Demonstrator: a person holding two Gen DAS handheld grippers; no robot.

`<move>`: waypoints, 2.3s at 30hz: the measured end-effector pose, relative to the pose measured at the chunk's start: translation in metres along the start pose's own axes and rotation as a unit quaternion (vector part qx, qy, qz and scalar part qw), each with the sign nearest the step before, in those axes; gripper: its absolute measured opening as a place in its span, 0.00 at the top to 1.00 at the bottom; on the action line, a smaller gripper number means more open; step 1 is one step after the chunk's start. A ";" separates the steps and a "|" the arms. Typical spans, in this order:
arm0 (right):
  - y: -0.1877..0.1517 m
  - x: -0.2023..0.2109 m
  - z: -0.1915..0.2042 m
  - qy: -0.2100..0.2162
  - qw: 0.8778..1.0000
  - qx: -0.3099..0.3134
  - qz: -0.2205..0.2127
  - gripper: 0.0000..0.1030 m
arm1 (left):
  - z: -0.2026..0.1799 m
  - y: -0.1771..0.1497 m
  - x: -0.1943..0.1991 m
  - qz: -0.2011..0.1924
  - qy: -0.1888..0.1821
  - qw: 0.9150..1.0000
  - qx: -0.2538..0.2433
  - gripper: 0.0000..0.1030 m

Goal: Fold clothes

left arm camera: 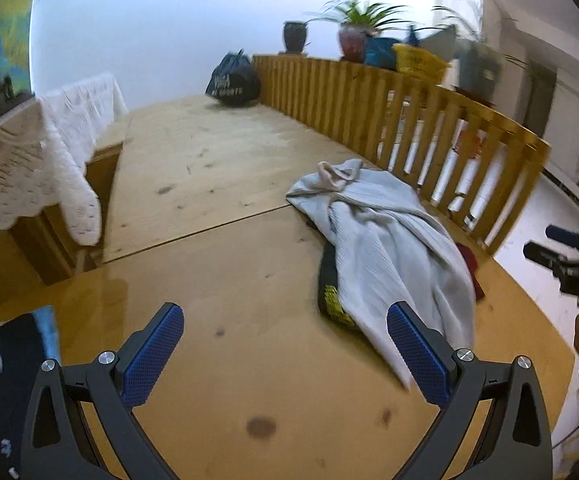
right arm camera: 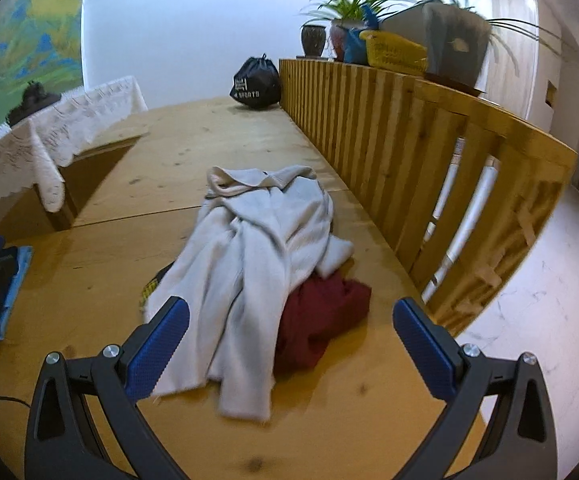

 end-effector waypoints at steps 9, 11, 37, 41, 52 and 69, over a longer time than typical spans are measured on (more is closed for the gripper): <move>0.077 -0.116 0.059 0.017 0.998 0.015 0.063 0.15 | 0.010 0.049 -0.091 0.032 0.040 0.999 -0.006 0.01; 0.094 -0.139 0.073 0.016 0.997 0.015 0.068 0.15 | 0.015 0.048 -0.103 0.041 0.042 0.998 -0.008 0.01; 0.156 -0.285 0.118 0.015 0.989 -0.032 0.143 0.91 | 0.076 0.028 -0.123 0.065 0.073 0.994 -0.045 0.01; 0.178 -0.241 0.097 0.034 0.994 -0.050 0.095 0.92 | 0.076 0.030 -0.113 0.056 0.082 0.994 -0.052 0.01; 0.197 -0.008 0.068 0.091 0.996 -0.020 -0.003 0.93 | 0.069 0.032 -0.051 0.031 0.076 0.996 -0.041 0.01; -0.049 0.185 0.125 0.211 0.977 0.003 0.028 0.92 | 0.025 -0.049 0.124 -0.007 0.081 0.991 -0.111 0.01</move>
Point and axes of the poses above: each gripper's, at about its wrist camera, not at the fingertips, and x roughly against the way its jaws point, z to its left, y to its top, the point moved 7 cm from there along -x, roughly the way its jaws point, and after that the axes turned 7 degrees about z, right-handed, at the moved point
